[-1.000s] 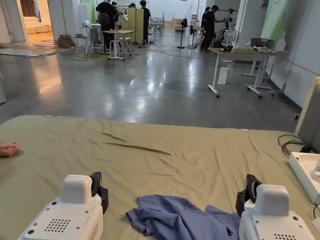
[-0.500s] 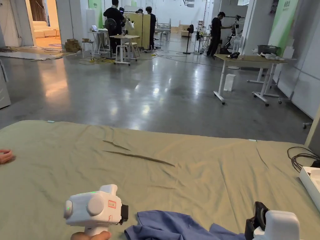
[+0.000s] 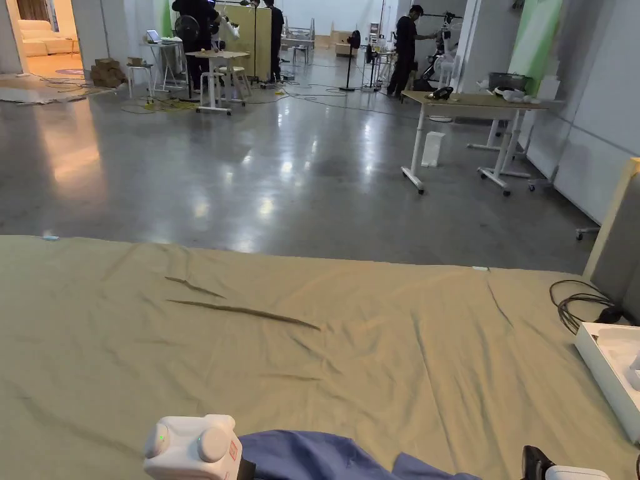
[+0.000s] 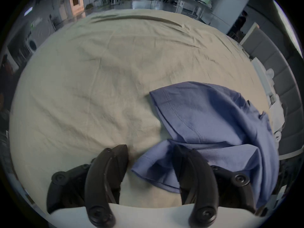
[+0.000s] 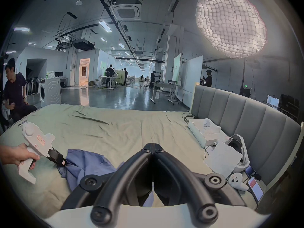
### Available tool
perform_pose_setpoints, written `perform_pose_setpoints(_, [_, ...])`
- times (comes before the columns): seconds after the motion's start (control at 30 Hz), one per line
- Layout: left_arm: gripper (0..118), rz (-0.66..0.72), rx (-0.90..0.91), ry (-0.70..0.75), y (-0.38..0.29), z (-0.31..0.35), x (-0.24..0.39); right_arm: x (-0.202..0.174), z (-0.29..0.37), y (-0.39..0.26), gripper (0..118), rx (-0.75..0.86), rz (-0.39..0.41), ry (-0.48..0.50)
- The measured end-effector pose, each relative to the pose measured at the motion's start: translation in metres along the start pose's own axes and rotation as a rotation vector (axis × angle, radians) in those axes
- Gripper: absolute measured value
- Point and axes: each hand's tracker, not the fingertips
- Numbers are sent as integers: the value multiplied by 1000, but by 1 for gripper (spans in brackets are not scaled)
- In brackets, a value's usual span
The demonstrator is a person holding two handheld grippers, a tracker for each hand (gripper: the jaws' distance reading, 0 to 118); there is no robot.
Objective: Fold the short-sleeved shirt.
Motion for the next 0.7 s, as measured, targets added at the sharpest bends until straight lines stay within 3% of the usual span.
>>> perform_pose_setpoints(0.03, [40,-34,19,30,-3,1,6,1,-1,-2,0,-4,1,-5])
perform_pose_setpoints(0.07, [17,-78,35,33,-6,1,12,2,-2,-3,0,-9,1,-6])
perform_pose_setpoints(0.1, [17,-111,43,28,-8,2,14,3,-4,-4,0,-16,1,-5])
perform_pose_setpoints(0.17, [3,-132,55,21,-13,6,15,7,-10,-5,0,-34,-7,-3])
perform_pose_setpoints(0.37, [3,-92,209,-68,-25,56,-10,22,-53,-7,0,-172,-20,65])
perform_pose_setpoints(0.57, [3,-66,366,-101,-46,118,-28,27,-129,-23,0,-509,-23,135])
perform_pose_setpoints(0.63, [3,-48,381,-100,-49,131,-33,26,-153,-33,12,-598,-36,157])
perform_pose_setpoints(0.7, [3,-26,403,-102,-55,139,-40,27,-176,-42,36,-695,-71,169])
